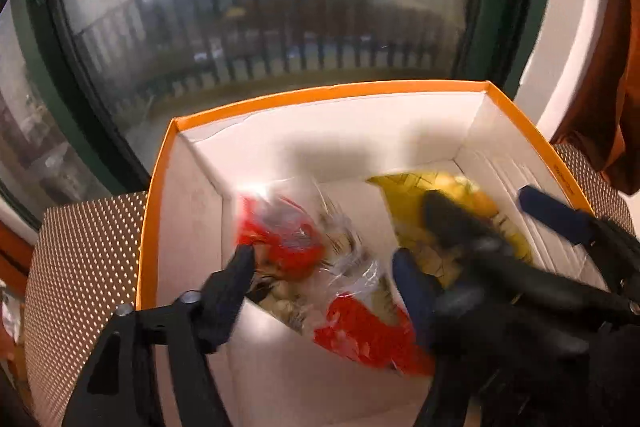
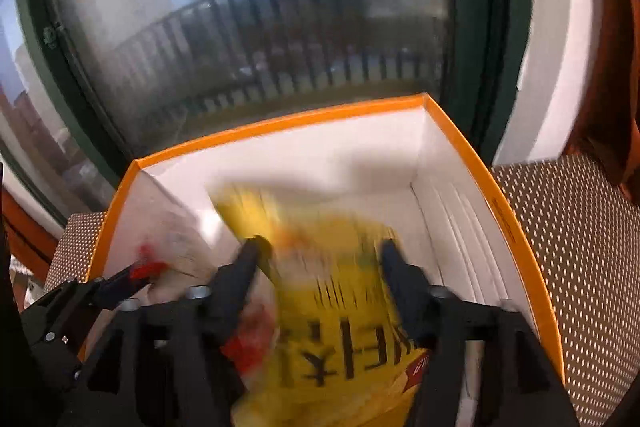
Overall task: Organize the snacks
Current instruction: 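Lower both packets into the orange box and open both grippers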
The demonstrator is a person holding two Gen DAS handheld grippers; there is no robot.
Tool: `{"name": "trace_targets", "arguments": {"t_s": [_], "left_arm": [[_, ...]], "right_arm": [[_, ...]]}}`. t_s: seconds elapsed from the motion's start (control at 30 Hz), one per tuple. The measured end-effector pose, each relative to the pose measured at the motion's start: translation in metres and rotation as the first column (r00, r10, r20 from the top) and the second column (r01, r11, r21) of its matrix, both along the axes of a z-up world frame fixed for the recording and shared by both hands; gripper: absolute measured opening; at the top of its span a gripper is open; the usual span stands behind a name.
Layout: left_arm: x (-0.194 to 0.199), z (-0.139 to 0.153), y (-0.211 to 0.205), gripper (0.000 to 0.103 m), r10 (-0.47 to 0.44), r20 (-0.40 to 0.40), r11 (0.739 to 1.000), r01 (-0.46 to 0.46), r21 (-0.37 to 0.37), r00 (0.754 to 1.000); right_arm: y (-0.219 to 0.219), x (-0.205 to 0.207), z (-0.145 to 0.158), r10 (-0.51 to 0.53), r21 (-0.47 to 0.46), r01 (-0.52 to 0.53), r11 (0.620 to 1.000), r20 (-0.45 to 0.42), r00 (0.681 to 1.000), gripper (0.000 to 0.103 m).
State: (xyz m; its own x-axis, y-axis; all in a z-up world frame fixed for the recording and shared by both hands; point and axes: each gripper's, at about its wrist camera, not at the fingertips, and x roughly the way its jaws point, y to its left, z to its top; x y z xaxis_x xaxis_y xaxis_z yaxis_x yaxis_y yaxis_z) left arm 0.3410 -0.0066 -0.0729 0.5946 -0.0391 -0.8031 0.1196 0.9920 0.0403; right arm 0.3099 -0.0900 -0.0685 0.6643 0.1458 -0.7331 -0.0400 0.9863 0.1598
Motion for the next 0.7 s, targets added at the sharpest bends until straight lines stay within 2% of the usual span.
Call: {"name": "trace_targets", "arguments": {"t_s": [0.03,0.3,0.7], "left_arm": [[-0.001,0.003,-0.001,0.085,0.0,0.014,1.0,0.0,0.004,1.0],[-0.006,0.01,0.006,0.089,0.003,0.027,1.0,-0.003,-0.004,1.0],[-0.039,0.034,0.004,0.089,0.012,0.084,0.999,-0.009,-0.034,0.996]], "right_arm": [[0.002,-0.001,0.001,0.001,-0.011,-0.001,1.0,0.012,1.0,0.093],[0.002,-0.003,0.002,-0.009,-0.01,0.009,1.0,0.001,1.0,0.094],[0.001,-0.025,0.03,-0.017,-0.036,0.017,0.999,0.018,1.0,0.094]]}}
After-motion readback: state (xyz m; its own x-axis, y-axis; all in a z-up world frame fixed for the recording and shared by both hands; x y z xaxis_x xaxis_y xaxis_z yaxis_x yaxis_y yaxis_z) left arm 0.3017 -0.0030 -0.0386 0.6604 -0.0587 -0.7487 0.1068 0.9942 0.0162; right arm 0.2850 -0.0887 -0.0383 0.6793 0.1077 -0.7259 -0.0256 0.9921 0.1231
